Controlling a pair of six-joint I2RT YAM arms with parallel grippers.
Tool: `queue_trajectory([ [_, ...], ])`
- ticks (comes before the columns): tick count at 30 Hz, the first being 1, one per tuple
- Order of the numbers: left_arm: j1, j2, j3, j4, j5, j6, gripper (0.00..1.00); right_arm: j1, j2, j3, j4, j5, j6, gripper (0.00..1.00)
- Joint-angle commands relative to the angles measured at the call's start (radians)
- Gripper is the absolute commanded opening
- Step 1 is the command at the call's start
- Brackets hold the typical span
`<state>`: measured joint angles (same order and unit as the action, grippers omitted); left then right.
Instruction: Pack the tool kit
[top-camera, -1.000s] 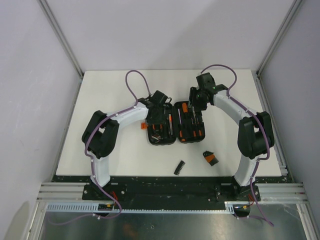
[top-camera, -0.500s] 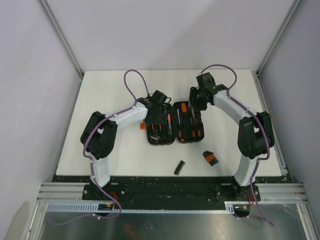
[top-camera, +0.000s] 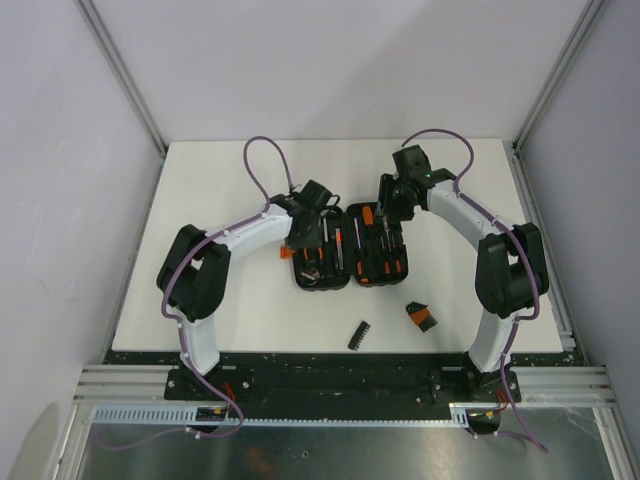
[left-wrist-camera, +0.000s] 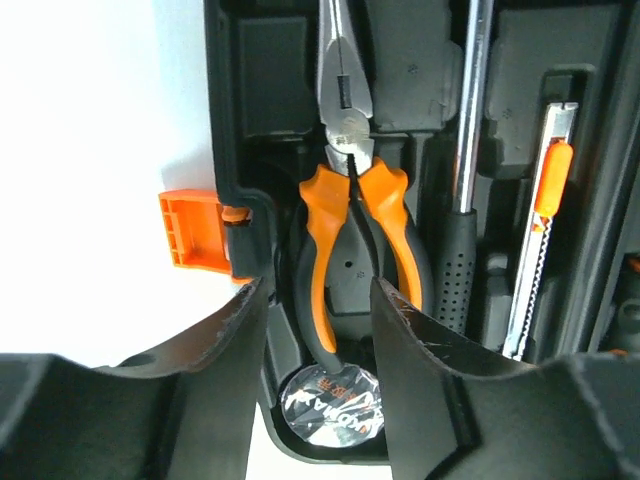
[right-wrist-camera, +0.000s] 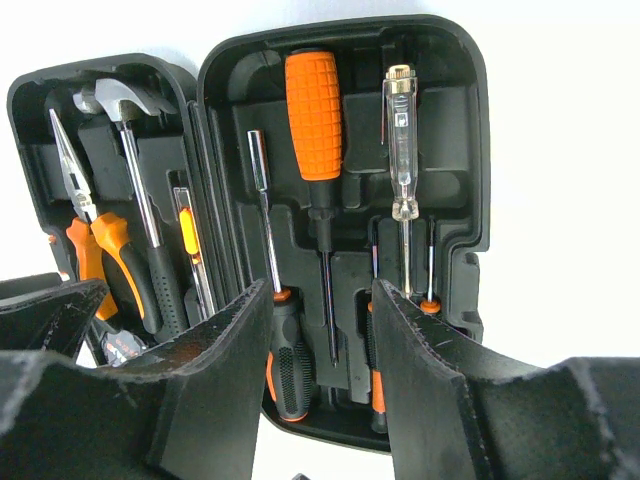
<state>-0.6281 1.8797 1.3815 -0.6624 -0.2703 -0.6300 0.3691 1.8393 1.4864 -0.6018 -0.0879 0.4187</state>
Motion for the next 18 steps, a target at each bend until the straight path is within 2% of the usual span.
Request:
queue_trajectory([
  [1, -0.003, -0.05, -0.021, -0.006, -0.065, 0.001, 0.47, -0.001, -0.032, 0.0, 0.008, -0.003, 0.011, 0.49],
  [7, 0.015, -0.057, -0.069, -0.005, -0.059, -0.013, 0.59, 0.002, -0.032, 0.0, 0.005, 0.003, 0.012, 0.49],
  [11, 0.017, -0.078, -0.08, -0.005, -0.079, -0.017, 0.62, 0.005, -0.029, 0.0, 0.004, 0.005, 0.012, 0.48],
  [18, 0.034, -0.072, -0.097, -0.005, -0.049, -0.024, 0.5, 0.008, -0.029, 0.0, 0.009, 0.004, 0.014, 0.48],
])
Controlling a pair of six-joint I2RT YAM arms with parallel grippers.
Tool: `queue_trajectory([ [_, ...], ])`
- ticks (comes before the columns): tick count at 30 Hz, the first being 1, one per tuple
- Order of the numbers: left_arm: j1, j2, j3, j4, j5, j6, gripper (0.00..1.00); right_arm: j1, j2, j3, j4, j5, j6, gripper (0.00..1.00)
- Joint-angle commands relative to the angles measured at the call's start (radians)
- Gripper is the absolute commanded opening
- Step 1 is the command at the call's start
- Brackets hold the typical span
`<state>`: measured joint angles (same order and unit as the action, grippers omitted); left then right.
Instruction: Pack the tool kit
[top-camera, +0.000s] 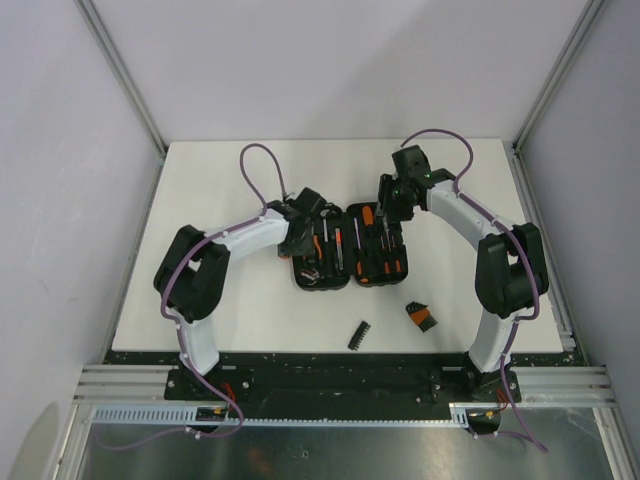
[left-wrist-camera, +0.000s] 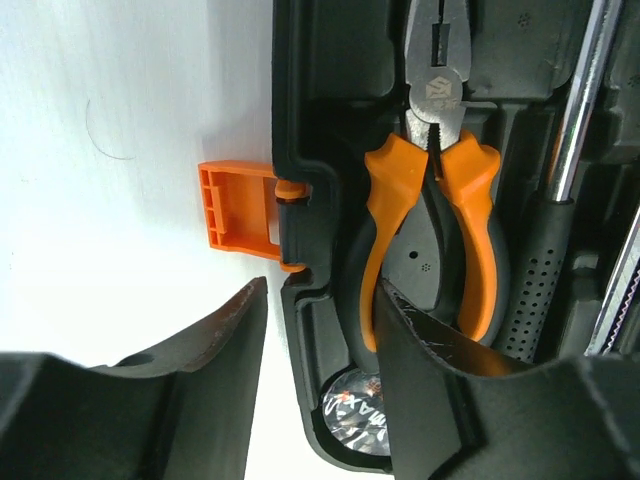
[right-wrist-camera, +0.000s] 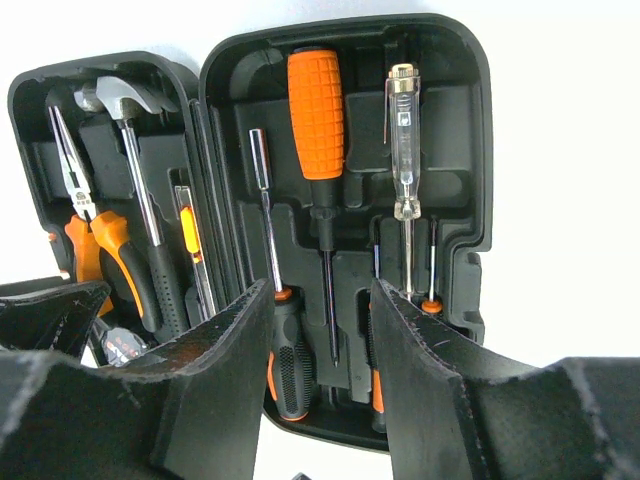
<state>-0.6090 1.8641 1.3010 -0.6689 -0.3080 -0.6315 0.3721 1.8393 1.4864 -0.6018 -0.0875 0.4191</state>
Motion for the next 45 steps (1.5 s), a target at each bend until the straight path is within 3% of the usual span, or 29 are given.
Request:
queue_trajectory([
  [1, 0.016, -0.057, -0.019, 0.003, -0.009, -0.023, 0.47, 0.006, -0.028, 0.0, 0.009, 0.003, 0.014, 0.48],
  [6, 0.018, -0.056, -0.016, 0.002, 0.006, -0.015, 0.42, 0.015, -0.03, 0.003, 0.018, 0.001, 0.007, 0.48],
  [11, 0.02, -0.055, -0.014, 0.004, 0.016, -0.008, 0.23, 0.064, -0.038, 0.018, 0.041, -0.004, -0.033, 0.44],
  [13, 0.022, -0.055, -0.01, 0.004, 0.021, -0.004, 0.2, 0.09, -0.034, 0.023, 0.059, -0.029, -0.057, 0.41],
  [18, 0.025, -0.059, 0.002, 0.004, 0.037, -0.005, 0.5, 0.177, 0.005, 0.046, 0.092, -0.114, -0.104, 0.4],
  [20, 0.027, -0.074, 0.002, 0.003, 0.037, -0.008, 0.56, 0.21, 0.022, 0.056, 0.104, -0.136, -0.11, 0.39],
  [23, 0.038, -0.117, -0.004, 0.003, 0.035, -0.017, 0.61, 0.234, 0.045, 0.057, 0.136, -0.184, -0.086, 0.26],
  [26, 0.056, -0.166, -0.015, 0.003, 0.033, -0.025, 0.63, 0.247, 0.075, 0.05, 0.179, -0.245, -0.063, 0.15],
  [30, 0.093, -0.208, -0.058, 0.022, 0.072, -0.031, 0.6, 0.28, 0.112, 0.051, 0.213, -0.278, -0.06, 0.12],
  [35, 0.152, -0.236, -0.184, 0.152, 0.25, -0.038, 0.56, 0.313, 0.171, 0.064, 0.228, -0.261, -0.053, 0.14],
  [45, 0.188, -0.231, -0.286, 0.303, 0.411, -0.035, 0.66, 0.351, 0.271, 0.129, 0.146, -0.04, -0.071, 0.22],
])
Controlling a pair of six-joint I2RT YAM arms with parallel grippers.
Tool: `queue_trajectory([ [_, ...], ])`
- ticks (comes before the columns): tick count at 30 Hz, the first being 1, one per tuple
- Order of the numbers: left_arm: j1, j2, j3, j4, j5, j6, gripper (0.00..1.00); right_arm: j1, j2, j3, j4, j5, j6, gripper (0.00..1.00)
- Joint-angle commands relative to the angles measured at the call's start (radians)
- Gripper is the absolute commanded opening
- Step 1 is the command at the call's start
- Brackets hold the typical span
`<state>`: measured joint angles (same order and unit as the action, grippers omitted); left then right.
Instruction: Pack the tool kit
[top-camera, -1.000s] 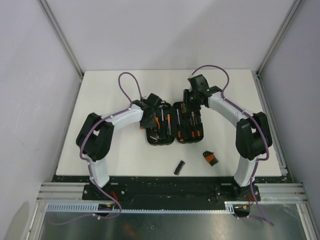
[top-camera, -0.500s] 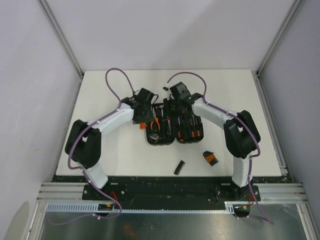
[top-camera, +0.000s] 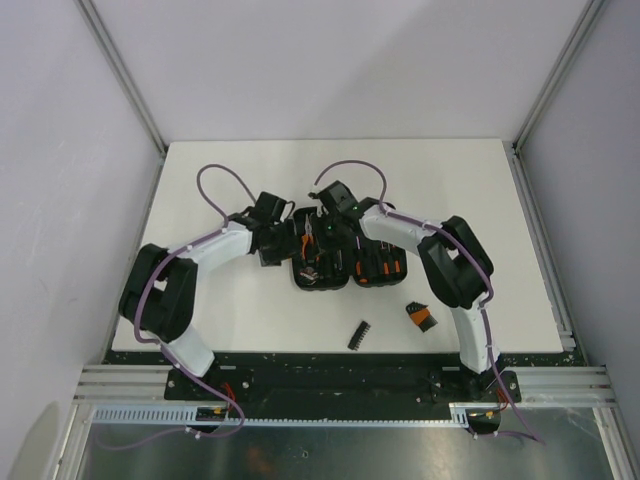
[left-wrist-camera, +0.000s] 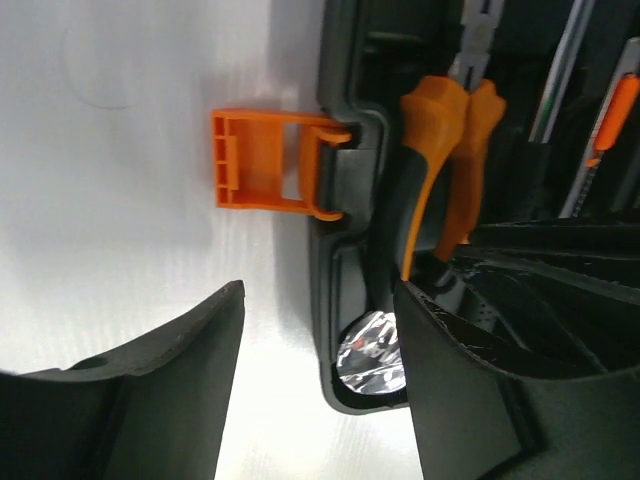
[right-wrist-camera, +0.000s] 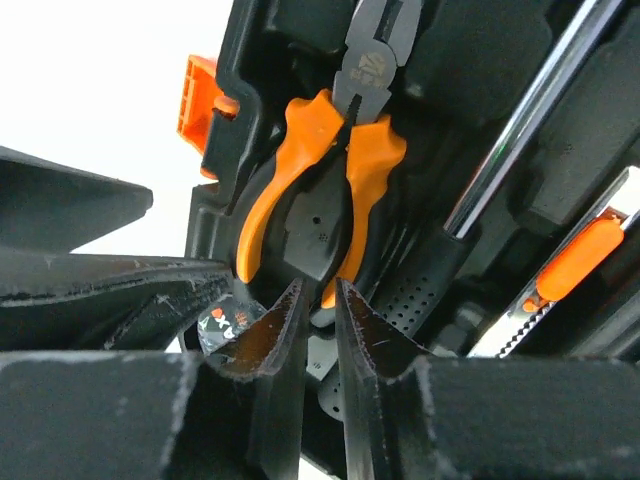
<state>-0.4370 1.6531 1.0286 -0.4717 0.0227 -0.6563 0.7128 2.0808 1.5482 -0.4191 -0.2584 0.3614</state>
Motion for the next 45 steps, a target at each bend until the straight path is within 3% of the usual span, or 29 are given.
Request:
queue_trajectory([
  [1, 0.021, -0.024, -0.02, 0.115, 0.087, -0.009, 0.67, 0.013, 0.034, 0.07, -0.046, 0.157, -0.013, 0.22],
  [8, 0.047, -0.045, -0.053, 0.157, 0.098, -0.006, 0.67, 0.022, -0.003, 0.053, -0.022, 0.197, -0.013, 0.22],
  [22, 0.057, 0.058, -0.079, 0.178, 0.078, 0.026, 0.31, 0.024, -0.041, 0.061, -0.009, 0.238, -0.01, 0.23],
  [27, 0.057, 0.081, -0.092, 0.177, 0.077, 0.027, 0.24, 0.024, -0.02, 0.075, -0.019, 0.255, -0.024, 0.31],
  [38, 0.057, 0.028, -0.083, 0.176, 0.071, 0.029, 0.26, 0.032, 0.009, 0.139, -0.051, 0.337, -0.06, 0.34],
  [41, 0.058, -0.014, -0.079, 0.176, 0.065, 0.025, 0.29, 0.042, -0.028, 0.11, 0.013, 0.326, -0.09, 0.34],
  [45, 0.067, -0.072, -0.075, 0.168, 0.052, 0.002, 0.3, 0.057, -0.051, 0.093, 0.096, 0.241, -0.127, 0.22],
])
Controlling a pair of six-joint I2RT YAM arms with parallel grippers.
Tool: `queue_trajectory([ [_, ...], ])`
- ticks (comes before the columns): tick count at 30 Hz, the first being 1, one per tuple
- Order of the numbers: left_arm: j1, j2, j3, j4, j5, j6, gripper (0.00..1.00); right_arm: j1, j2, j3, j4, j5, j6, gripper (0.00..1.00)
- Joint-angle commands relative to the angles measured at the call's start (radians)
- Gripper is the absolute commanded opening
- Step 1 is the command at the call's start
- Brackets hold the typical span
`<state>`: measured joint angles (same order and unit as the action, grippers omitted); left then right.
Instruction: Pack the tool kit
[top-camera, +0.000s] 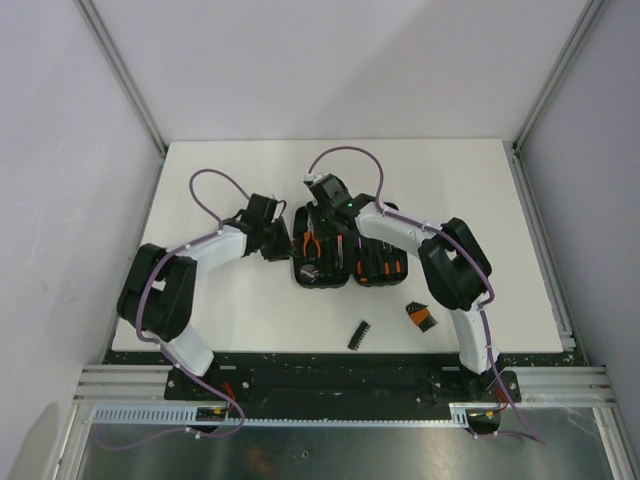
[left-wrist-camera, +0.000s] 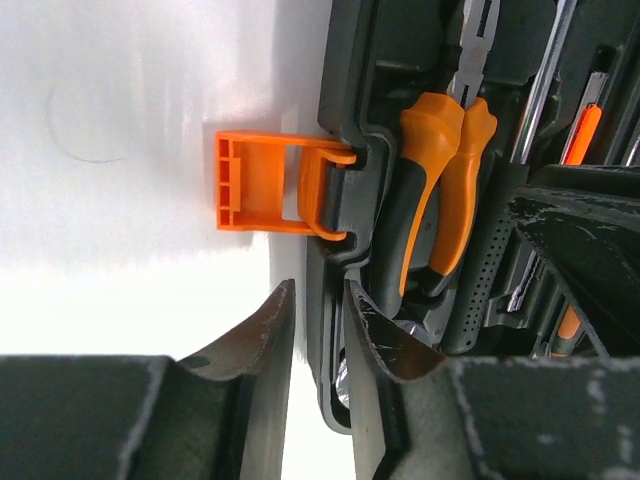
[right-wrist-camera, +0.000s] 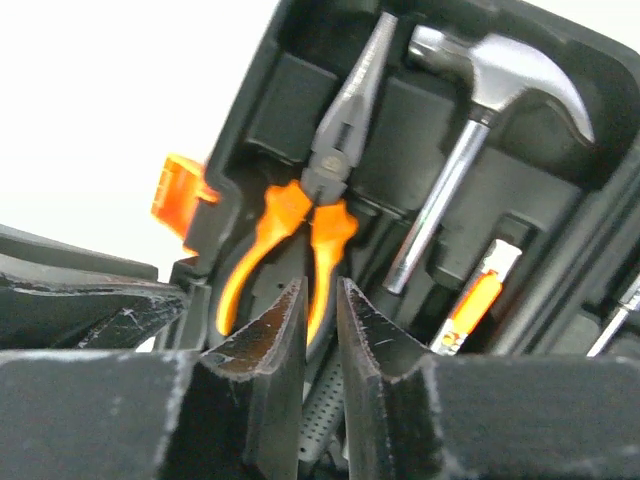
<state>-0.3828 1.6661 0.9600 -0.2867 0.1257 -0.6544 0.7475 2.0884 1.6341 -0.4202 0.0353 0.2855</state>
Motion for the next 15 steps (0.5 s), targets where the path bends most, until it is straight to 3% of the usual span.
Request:
queue_trajectory([
  [1, 0.018, -0.099, -0.008, -0.021, -0.056, -0.006, 0.31, 0.025, -0.051, 0.016, 0.095, -0.079, -0.053, 0.19],
  [9, 0.039, -0.132, -0.033, -0.028, -0.006, -0.022, 0.35, 0.049, 0.07, 0.086, -0.004, -0.156, -0.046, 0.21],
  [15, 0.04, -0.141, -0.062, -0.028, -0.01, -0.034, 0.36, 0.059, 0.144, 0.126, -0.073, -0.117, -0.042, 0.23],
])
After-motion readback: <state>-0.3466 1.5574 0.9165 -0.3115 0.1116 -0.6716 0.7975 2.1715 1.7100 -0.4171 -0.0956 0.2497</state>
